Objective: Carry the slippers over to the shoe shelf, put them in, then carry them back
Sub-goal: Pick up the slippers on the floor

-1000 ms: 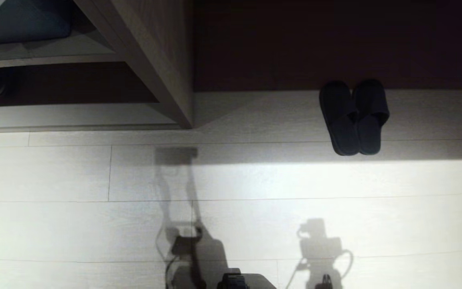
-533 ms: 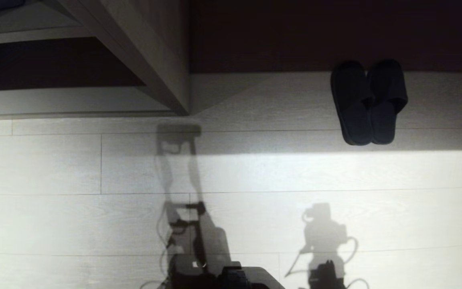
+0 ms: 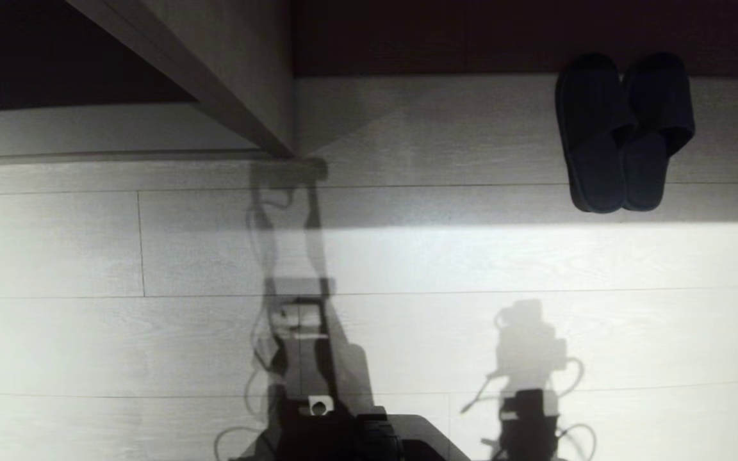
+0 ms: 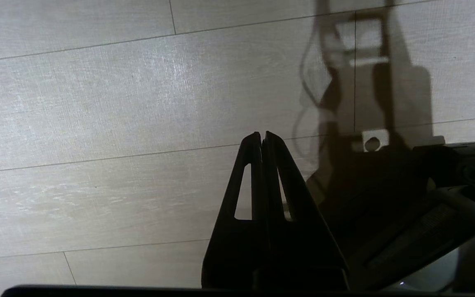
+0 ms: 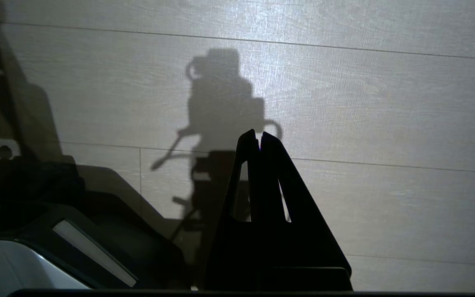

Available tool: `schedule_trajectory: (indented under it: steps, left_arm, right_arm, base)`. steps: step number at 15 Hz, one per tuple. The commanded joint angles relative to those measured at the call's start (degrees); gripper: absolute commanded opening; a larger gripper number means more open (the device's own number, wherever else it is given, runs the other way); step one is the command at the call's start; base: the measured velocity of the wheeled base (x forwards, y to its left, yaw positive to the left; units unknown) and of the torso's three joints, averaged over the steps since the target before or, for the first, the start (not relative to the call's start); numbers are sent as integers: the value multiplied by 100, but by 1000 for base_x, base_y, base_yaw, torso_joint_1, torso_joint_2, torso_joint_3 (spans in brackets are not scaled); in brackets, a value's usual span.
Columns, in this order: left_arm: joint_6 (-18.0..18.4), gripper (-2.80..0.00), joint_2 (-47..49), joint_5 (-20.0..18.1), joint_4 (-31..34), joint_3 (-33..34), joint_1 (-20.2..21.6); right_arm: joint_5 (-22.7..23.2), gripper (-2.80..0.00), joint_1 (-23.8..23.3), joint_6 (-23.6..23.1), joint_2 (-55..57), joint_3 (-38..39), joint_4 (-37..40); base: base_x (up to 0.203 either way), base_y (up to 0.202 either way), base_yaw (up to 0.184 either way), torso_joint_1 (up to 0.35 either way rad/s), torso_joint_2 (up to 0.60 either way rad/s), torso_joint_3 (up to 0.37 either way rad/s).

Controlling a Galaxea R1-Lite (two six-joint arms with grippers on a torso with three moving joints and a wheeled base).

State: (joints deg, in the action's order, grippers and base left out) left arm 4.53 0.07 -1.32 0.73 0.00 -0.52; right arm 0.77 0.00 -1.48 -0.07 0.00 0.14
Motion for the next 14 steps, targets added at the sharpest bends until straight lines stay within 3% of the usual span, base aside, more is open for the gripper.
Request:
schedule_trajectory:
  steps: [1,8,14]
  left_arm:
    - [4,-280,1,0,6,0,0]
    - [-23,-280,1,0,-3,0,0]
    - [-84,-280,1,9,-29,0,0]
  right_arm:
    - [2,-280,0,-2,-1,0,3]
    - [2,-280,0,-2,-1,0,3]
    - [2,-280,0,-2,-1,0,3]
  base:
    - [0,0,0,-3,2,-201]
    - [0,0,0,2,3,-198]
    - [0,0,0,3,-1,-36]
